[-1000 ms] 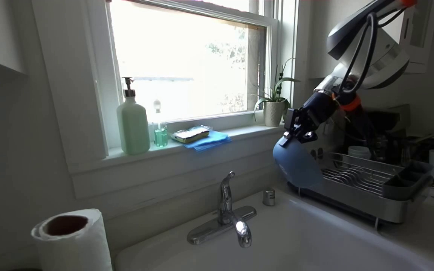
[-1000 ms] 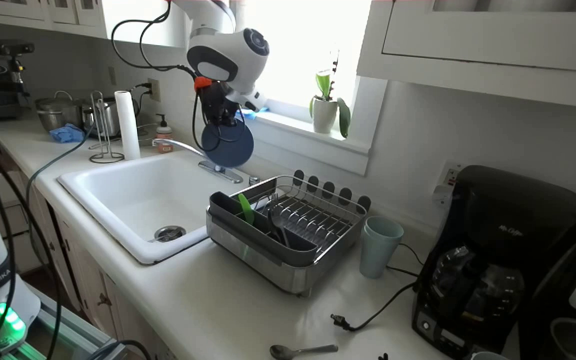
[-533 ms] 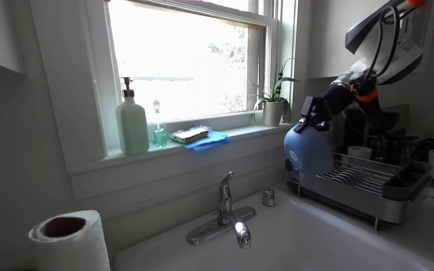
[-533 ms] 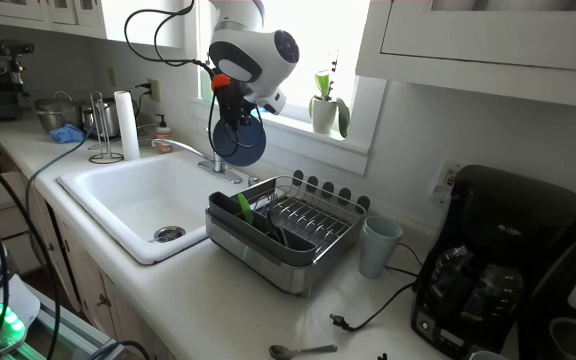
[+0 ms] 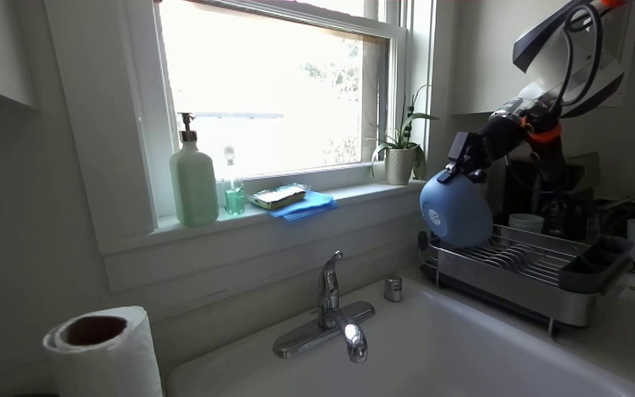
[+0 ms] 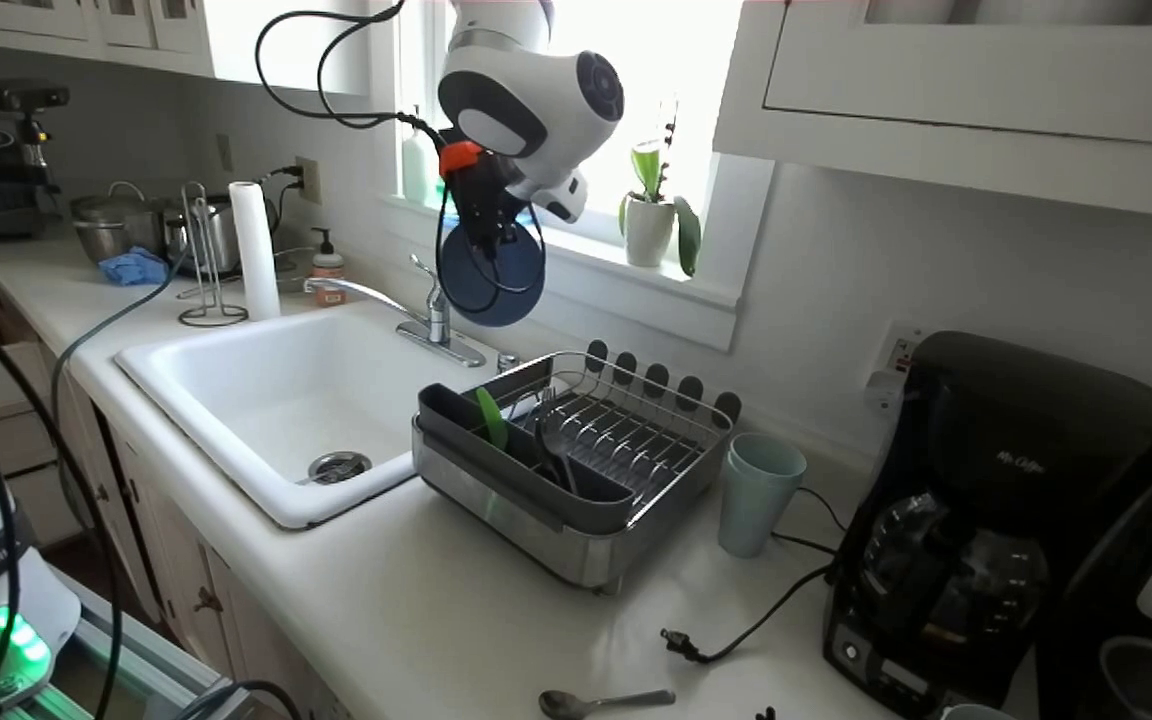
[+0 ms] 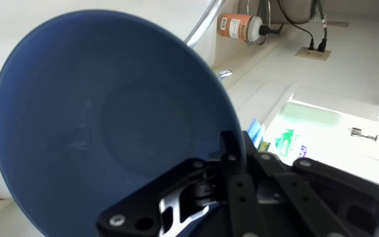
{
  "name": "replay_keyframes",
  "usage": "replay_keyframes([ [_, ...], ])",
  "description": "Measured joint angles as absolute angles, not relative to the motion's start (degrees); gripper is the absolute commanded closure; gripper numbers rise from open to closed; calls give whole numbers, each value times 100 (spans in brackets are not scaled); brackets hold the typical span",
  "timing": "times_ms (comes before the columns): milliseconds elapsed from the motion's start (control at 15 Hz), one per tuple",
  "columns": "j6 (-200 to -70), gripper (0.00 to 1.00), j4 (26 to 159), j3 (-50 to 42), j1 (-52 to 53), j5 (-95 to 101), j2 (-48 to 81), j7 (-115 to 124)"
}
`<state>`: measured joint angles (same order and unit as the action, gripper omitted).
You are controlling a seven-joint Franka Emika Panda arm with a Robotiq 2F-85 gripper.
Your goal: Pick up the blue bowl from the sink and put it in the silver dish rack
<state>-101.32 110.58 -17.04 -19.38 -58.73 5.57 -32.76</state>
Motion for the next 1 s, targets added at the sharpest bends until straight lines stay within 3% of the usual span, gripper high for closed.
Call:
replay_keyframes([
  [533, -7843, 99, 9833, -2032, -2965, -6117, 1909, -4426],
  [1000, -7320, 99, 8851, -1831, -3387, -6457, 3009, -4946],
])
